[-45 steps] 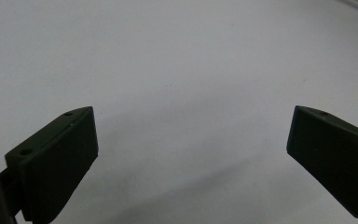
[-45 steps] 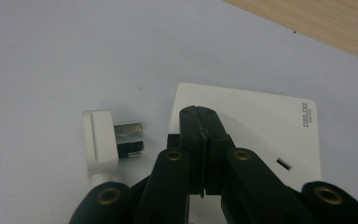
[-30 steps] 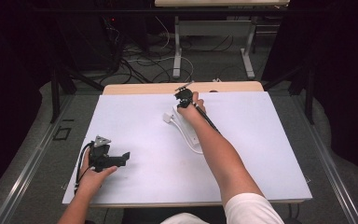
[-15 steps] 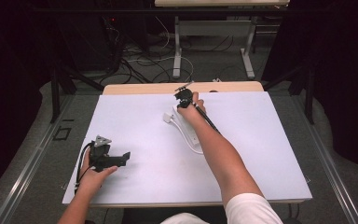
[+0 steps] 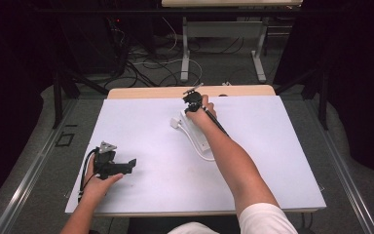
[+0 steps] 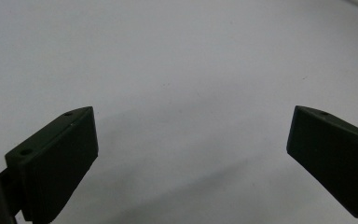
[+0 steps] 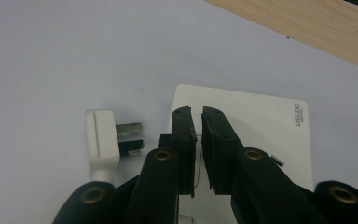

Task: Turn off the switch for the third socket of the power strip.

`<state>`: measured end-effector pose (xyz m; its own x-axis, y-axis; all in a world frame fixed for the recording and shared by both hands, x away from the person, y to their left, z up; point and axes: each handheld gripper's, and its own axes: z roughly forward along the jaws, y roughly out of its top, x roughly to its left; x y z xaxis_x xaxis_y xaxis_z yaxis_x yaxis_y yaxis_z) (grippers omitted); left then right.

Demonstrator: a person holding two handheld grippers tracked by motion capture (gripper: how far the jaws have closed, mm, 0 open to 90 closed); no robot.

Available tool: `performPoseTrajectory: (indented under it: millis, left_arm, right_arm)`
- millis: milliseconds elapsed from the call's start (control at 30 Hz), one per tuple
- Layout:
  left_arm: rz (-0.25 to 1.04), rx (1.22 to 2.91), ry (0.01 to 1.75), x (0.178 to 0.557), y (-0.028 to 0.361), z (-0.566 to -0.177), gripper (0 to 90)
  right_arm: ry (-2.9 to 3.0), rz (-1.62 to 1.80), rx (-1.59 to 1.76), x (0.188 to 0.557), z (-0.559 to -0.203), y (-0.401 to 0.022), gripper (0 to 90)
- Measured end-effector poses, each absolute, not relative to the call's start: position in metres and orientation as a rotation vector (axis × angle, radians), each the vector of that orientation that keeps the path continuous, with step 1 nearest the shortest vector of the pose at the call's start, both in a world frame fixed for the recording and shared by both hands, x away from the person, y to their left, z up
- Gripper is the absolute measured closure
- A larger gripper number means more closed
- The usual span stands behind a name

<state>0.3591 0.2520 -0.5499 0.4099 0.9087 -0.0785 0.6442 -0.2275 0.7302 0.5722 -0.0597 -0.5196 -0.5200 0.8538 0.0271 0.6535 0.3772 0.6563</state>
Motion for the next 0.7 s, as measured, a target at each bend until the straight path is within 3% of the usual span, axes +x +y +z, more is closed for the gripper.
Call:
performPoseTrajectory:
  millis: [700]
  left_arm:
    - [0.477,1.987,1.314,0.359,0.252,-0.548,1.7]
  right_arm:
    - [2.342,0.915,1.333,0.567,-0.506,-0.067,74.1]
